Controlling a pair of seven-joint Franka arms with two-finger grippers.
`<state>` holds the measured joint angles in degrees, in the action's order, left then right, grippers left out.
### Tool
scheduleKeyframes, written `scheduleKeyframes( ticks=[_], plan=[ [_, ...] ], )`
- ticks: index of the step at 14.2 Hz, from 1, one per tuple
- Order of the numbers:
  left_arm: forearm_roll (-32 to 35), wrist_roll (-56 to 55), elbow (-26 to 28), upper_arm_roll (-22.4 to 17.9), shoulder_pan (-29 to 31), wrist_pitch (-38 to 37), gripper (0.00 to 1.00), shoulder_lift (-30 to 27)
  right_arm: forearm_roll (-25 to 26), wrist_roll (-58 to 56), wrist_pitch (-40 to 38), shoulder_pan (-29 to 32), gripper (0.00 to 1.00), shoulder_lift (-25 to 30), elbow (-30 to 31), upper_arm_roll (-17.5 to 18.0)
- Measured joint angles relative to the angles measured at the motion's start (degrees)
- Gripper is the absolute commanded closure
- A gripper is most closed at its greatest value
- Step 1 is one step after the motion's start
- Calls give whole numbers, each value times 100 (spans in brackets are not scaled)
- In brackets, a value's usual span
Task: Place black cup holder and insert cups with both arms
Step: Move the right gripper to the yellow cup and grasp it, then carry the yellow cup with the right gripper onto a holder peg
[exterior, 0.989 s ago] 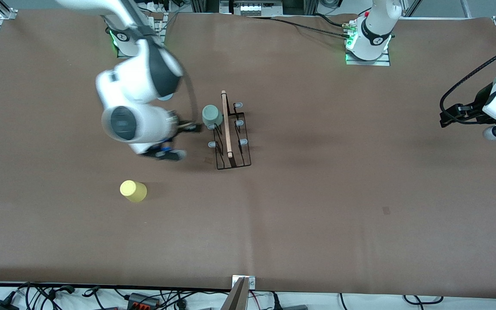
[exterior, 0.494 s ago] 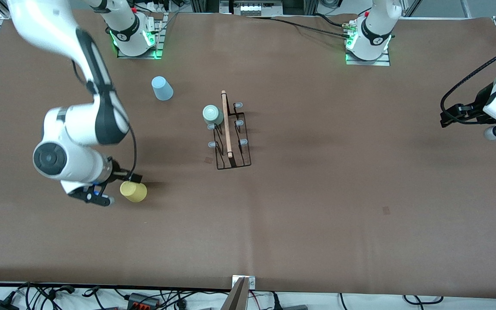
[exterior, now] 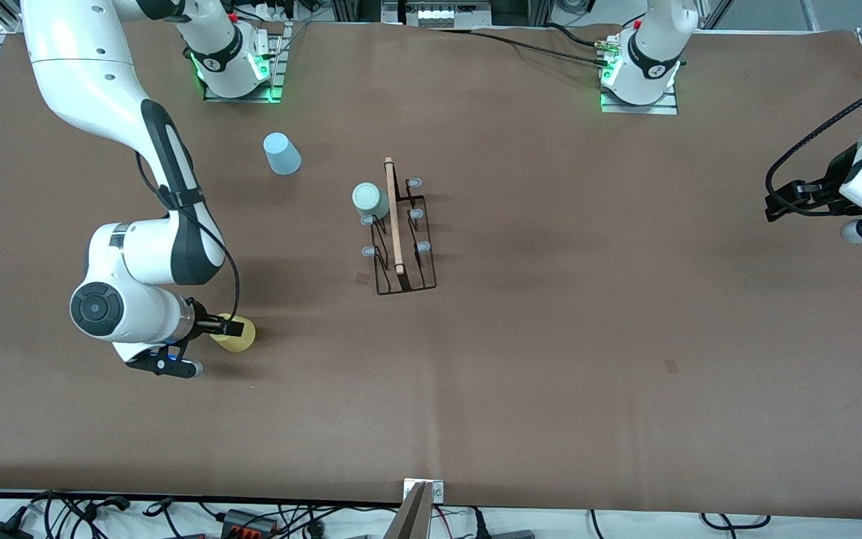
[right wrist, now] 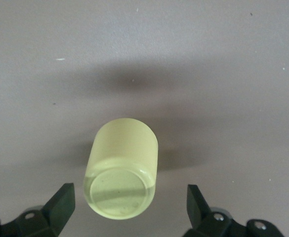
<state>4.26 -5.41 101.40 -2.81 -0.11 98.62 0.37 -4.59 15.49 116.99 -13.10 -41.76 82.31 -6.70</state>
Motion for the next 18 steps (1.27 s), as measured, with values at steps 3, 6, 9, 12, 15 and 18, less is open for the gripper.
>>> scheduleKeyframes(
  ticks=[3,6,9,12,15,18],
  plan=[
    [0,0,0,0,0,0,0,0,0,0,179,1,7,-42,0,0],
    [0,0,0,0,0,0,0,0,0,0,199,0,43,-165,1,1],
    [0,0,0,0,0,-1,0,0,-1,-44,228,-4,88,-221,-22,18],
    [0,-1,0,-2,0,-1,0,0,0,-211,90,-40,89,-199,-239,115],
    [0,-1,0,-4,1,-1,0,0,-2,-230,-777,-187,89,51,-801,468],
    [0,-1,0,-4,1,-1,0,0,-11,143,-1554,-554,87,471,-1286,821]
  ],
)
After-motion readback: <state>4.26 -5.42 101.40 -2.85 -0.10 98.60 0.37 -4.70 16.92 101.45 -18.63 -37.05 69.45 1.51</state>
